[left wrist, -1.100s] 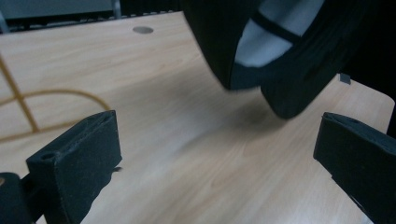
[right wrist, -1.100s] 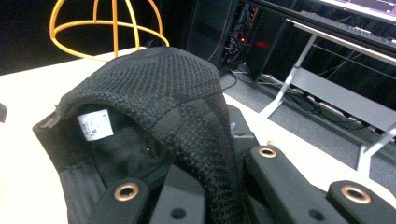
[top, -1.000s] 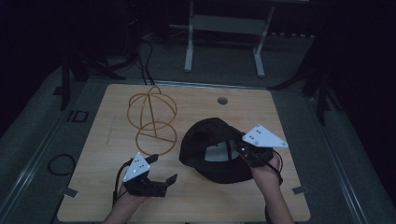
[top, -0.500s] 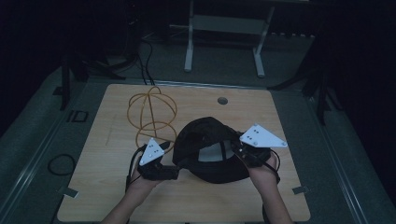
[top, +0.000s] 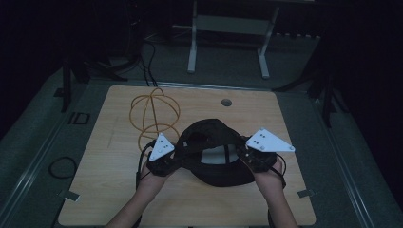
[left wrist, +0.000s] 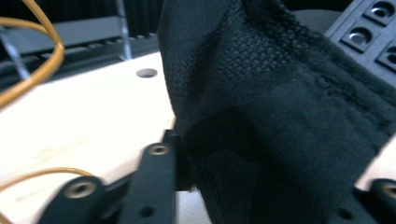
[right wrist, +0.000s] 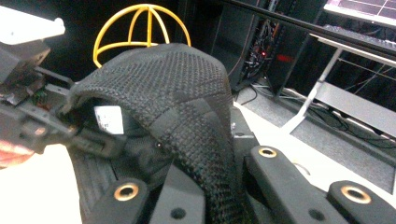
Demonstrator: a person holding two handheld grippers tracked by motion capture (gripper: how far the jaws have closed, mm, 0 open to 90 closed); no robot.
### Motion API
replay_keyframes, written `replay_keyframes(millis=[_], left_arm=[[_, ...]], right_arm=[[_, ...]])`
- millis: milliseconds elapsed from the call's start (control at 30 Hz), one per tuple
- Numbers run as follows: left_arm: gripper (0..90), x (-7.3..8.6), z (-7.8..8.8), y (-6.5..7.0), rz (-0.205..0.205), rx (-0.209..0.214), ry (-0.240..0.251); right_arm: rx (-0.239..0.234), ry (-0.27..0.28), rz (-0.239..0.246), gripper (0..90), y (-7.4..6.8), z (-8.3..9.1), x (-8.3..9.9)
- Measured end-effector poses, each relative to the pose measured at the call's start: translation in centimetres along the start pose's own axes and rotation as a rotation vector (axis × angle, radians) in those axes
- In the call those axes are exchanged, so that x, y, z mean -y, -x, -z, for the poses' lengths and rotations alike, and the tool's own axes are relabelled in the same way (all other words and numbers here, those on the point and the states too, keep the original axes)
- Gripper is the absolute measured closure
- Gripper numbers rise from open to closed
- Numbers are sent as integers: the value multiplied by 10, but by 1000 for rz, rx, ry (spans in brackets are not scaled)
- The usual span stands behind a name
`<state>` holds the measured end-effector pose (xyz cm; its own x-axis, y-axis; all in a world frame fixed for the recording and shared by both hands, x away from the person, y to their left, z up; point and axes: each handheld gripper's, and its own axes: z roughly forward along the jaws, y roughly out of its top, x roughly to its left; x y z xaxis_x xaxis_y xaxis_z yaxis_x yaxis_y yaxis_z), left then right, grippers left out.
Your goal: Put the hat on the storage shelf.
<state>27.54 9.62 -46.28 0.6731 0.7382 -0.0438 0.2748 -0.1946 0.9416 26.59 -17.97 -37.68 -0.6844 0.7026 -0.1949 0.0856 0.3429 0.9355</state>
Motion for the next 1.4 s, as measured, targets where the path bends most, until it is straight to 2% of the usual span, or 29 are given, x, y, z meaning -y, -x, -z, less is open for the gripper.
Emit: replay_keyframes(millis=[67, 100, 200, 367, 467, 567, 667, 700, 733, 833, 967, 1100, 1167, 1267, 1333, 1400], left_arm=[[750, -1, 0, 2, -16, -33, 11], [834, -2, 0, 3, -9, -40, 14], [872, -3, 0, 3, -6, -48, 7], [884, -6, 1, 6, -25, -65, 0], [887, -8, 2, 5, -11, -62, 6], [888, -11, 4, 4, 6, -50, 9], [889, -17, 7, 4, 12, -52, 17], [889, -19, 8, 4, 11, -55, 23], [889, -22, 9, 4, 9, -58, 25], [890, -29, 11, 5, 0, -56, 31], [890, -35, 11, 7, 10, -58, 47], [890, -41, 11, 11, -15, -55, 52], [890, -45, 11, 14, -35, -64, 56], [890, -50, 12, 20, -59, -65, 61], [889, -52, 13, 22, -77, -74, 63], [889, -54, 13, 23, -78, -72, 68]], right_arm=[[-3, -2, -1, 885, 0, 1, 1], [-6, -8, -7, 885, -1, 1, 4], [-13, -14, -12, 884, -1, 1, 7], [-21, -20, -24, 883, -3, 2, 12], [-39, -19, -47, 877, -3, 3, 18], [-38, -19, -47, 857, -4, 4, 21], [-54, -23, -65, 735, -5, 6, 25], [-54, -23, -65, 735, -5, 6, 25], [-74, -39, -73, 672, -7, 7, 28], [-99, -50, -74, 631, -8, 7, 31], [-132, -54, -90, 563, -10, 12, 38], [-165, -50, -88, 508, -10, 19, 43], [-191, -25, -92, 481, -9, 25, 46], [-211, -37, -86, 443, -10, 30, 50], [-247, -48, -78, 411, -12, 36, 53], [-282, -49, -75, 389, -13, 40, 55]])
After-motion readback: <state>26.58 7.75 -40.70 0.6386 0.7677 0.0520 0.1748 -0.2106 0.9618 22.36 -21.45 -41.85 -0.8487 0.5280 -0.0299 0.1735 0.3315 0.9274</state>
